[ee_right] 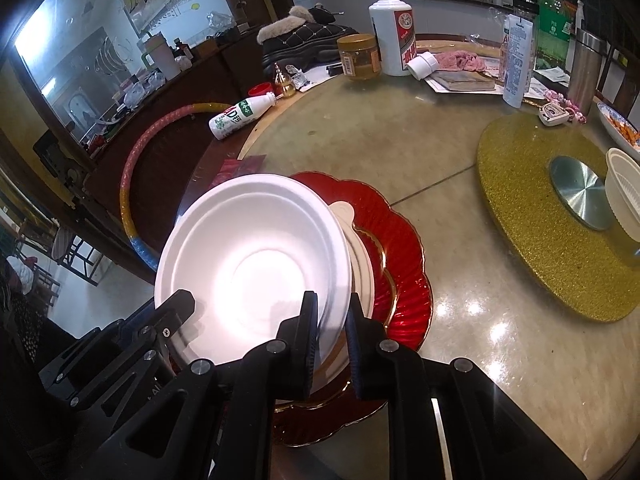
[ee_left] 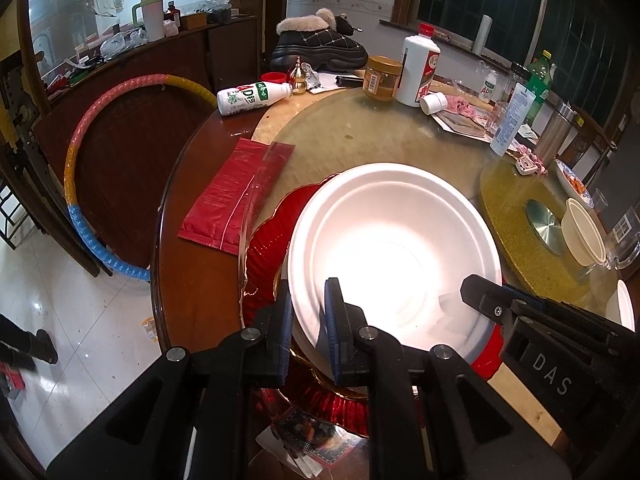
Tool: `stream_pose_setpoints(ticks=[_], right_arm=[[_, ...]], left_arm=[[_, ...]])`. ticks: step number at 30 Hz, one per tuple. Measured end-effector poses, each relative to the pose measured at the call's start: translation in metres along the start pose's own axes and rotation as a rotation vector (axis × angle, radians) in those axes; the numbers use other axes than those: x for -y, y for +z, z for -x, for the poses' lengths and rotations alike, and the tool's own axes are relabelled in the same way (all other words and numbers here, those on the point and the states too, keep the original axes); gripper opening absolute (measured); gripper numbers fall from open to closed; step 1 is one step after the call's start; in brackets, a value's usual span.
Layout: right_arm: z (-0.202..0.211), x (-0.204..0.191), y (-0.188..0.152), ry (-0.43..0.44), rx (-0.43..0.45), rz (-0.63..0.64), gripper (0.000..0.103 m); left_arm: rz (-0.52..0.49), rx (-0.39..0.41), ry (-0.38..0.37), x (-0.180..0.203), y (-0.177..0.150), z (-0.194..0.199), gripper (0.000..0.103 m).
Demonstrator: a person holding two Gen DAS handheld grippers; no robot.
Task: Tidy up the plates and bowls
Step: 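Lower the white bowl with both tools into the beige bowl on the stack, then open both tools and release the white bowl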
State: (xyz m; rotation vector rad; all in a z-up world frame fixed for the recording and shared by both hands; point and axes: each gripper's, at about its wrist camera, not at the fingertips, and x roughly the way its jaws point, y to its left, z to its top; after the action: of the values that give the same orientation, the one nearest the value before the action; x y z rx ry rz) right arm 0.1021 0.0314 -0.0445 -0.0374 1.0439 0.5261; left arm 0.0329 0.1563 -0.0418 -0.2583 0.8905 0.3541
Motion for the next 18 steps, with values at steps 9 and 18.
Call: stream_pose_setpoints(ticks=[9, 18], right_arm=[[0.007, -0.001, 0.002, -0.053, 0.042, 0.021, 0.021], [0.018, 0.000, -0.001, -0.098, 0.088, 0.043, 0.068]], left_arm=[[0.000, 0.010, 0.010, 0.000, 0.002, 0.003, 0.013], [0.009, 0.079, 0.049, -0.002, 0.004, 0.020, 0.054]])
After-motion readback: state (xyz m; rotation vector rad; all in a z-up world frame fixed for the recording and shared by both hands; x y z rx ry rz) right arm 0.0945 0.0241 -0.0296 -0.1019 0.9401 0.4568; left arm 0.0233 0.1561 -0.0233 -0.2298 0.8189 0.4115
